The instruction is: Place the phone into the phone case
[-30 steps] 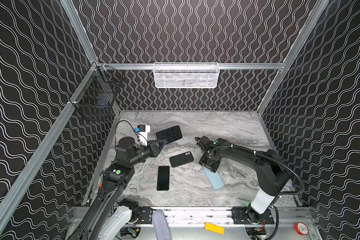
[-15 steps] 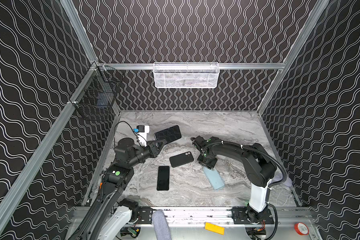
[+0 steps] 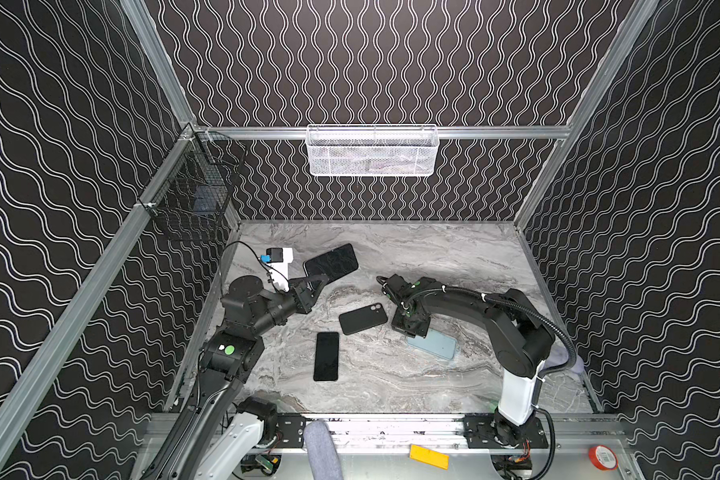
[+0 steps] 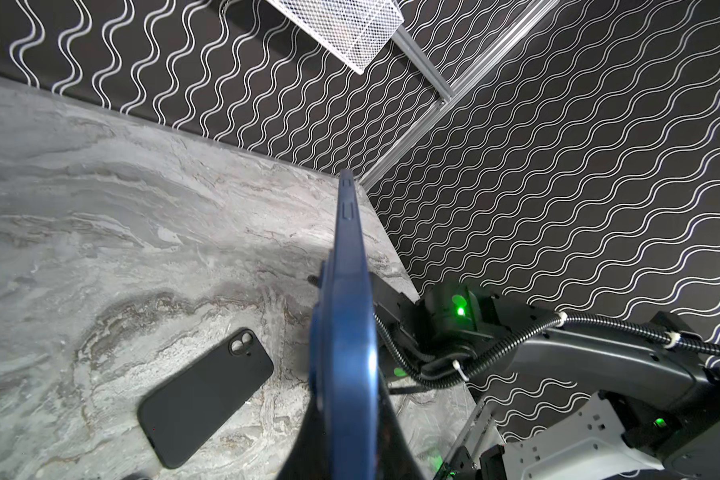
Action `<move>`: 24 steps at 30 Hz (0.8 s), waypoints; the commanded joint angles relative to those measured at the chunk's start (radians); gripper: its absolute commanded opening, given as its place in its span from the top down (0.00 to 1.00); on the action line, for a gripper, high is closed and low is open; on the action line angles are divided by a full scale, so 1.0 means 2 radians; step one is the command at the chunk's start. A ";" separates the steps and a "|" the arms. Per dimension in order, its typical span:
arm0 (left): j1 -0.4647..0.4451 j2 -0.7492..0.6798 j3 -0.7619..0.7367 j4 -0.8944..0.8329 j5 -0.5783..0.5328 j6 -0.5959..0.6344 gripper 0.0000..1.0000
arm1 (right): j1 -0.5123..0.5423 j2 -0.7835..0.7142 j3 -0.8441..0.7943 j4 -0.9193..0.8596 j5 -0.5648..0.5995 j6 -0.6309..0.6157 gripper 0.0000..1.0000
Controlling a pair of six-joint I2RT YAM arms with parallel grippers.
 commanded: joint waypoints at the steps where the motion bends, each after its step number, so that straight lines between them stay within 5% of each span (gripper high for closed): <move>1: 0.002 -0.003 0.012 0.001 -0.028 0.027 1.00 | 0.013 -0.021 0.002 0.010 -0.017 -0.031 1.00; 7: 0.004 -0.002 0.026 -0.006 -0.038 0.034 1.00 | 0.058 -0.039 -0.004 0.043 -0.046 -0.061 1.00; 24: 0.005 -0.011 0.039 0.002 -0.049 0.024 1.00 | 0.099 0.090 0.115 0.012 -0.023 -0.156 1.00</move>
